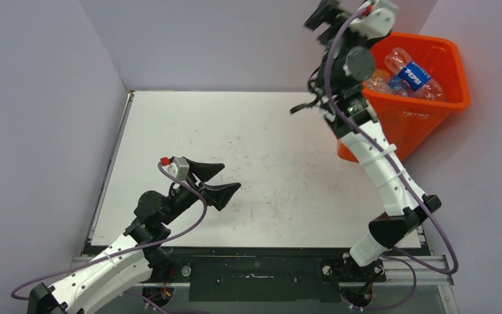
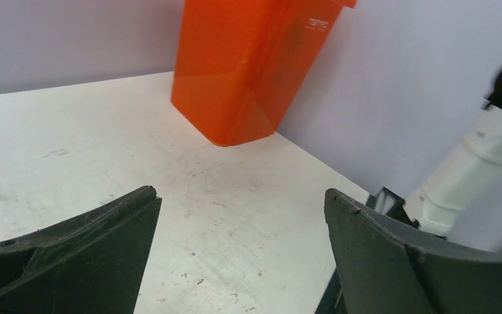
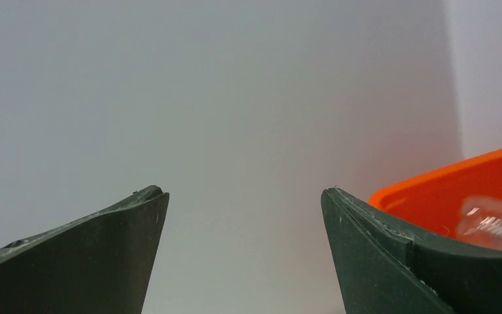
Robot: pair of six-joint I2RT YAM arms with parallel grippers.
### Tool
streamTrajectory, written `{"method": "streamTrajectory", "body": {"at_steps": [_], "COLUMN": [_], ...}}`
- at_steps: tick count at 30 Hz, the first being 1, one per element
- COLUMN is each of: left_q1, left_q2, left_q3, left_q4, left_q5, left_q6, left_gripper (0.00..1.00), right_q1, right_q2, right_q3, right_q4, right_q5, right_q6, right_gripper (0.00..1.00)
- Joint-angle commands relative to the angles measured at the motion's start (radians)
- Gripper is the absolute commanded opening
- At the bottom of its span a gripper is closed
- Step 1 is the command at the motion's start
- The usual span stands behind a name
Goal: Put the plastic bottles in the bin
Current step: Reset both arms
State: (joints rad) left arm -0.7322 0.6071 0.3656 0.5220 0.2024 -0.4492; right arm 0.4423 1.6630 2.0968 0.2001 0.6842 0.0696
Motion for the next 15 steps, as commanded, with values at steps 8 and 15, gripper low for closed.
{"method": "streamTrajectory", "body": {"at_steps": [8, 15], "left_q1": [-0.017, -0.017], "left_q2": [-0.095, -0.017], "left_q3": [0.079, 0.126], "left_q4": [-0.266, -0.4], "left_q5": [-0.539, -0.899], "left_q6": [0.118, 0.065], "left_gripper": [0.96, 0.96], "right_q1": [0.42, 0.466], "right_q2": [-0.4, -0.474], "right_q3": [-0.633, -0.887], "right_q4": [0.017, -0.122], "right_q5": [0.033, -0.061], "right_q6": [0.023, 0.232], "right_gripper": [0.9, 0.9]}}
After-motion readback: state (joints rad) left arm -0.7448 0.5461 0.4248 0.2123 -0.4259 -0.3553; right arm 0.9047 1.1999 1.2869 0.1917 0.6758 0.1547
